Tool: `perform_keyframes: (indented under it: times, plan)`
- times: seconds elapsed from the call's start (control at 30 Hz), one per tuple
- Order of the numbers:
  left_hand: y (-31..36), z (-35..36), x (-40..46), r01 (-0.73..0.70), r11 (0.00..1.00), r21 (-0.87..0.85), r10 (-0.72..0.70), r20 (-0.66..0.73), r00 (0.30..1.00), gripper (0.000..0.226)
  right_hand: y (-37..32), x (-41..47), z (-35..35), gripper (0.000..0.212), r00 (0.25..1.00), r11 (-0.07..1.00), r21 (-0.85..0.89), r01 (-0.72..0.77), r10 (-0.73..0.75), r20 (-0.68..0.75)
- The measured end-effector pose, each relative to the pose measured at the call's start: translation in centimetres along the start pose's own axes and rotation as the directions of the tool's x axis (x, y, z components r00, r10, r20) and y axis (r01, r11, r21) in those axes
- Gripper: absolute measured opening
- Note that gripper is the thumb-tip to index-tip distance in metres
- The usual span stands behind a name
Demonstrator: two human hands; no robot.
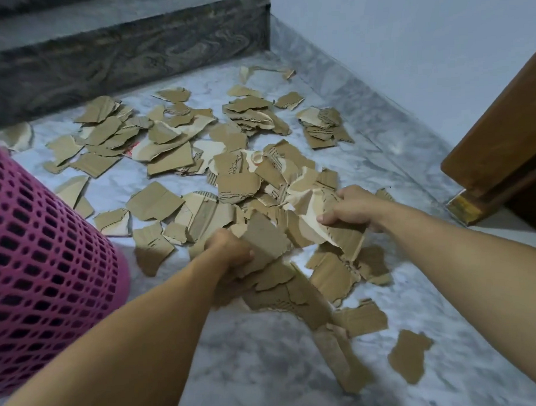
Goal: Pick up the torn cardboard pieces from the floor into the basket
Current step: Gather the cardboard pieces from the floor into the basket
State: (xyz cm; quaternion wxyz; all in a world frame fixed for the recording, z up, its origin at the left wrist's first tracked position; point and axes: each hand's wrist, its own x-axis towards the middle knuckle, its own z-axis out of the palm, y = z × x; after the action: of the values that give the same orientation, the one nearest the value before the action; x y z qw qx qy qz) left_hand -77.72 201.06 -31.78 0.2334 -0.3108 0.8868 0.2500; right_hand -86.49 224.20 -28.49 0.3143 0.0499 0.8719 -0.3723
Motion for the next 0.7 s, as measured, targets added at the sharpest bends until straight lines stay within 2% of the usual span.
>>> perform_keyframes:
  times: [0.03,0.07,0.17,0.2,0.3,0.4,0.5,0.6,0.7]
  plan:
    - [-0.6,-0.8,0.3,0.04,0.997,-0.066,-0.04,0.008,0.999,0.045,-0.4,0.3,-0.1,0.066,0.999,0.998,-0.05,0.034,-0.033,0.02]
    - [-1.2,-1.6,0.8,0.064,0.986,-0.153,-0.067,-0.01,0.998,0.044,-1.0,0.7,-0.1,0.069,0.997,0.992,-0.105,0.075,-0.071,0.04]
    - [-3.3,-3.7,3.0,0.08,0.96,-0.268,-0.103,-0.075,0.992,0.056,-2.4,2.6,0.5,0.041,0.979,0.95,-0.241,0.2,-0.204,0.009]
    - [-4.0,-4.2,3.8,0.075,0.942,-0.326,-0.112,-0.096,0.989,0.065,-2.8,3.3,0.7,0.042,0.97,0.93,-0.29,0.227,-0.242,-0.017]
    - [-7.5,-4.4,8.1,0.123,0.845,-0.52,-0.201,-0.096,0.975,0.09,-3.1,4.9,0.6,0.09,0.961,0.885,-0.431,0.174,-0.249,-0.124]
    - [-10.9,-3.5,12.2,0.27,0.793,-0.546,-0.363,-0.068,0.929,0.135,-2.9,6.3,0.1,0.13,0.977,0.902,-0.413,0.128,-0.187,-0.106]
    - [-13.0,-2.0,15.5,0.315,0.743,-0.591,-0.452,-0.097,0.887,0.149,-2.3,7.4,-0.1,0.156,0.991,0.941,-0.317,0.116,-0.13,-0.024]
    - [-8.6,-3.5,10.2,0.265,0.79,-0.553,-0.407,-0.149,0.901,0.151,-2.3,7.9,0.6,0.148,0.989,0.962,-0.229,0.15,-0.15,0.018]
    - [-5.1,-3.7,7.3,0.191,0.766,-0.615,-0.37,-0.178,0.912,0.144,-2.8,8.0,1.8,0.147,0.985,0.947,-0.272,0.169,-0.173,0.009]
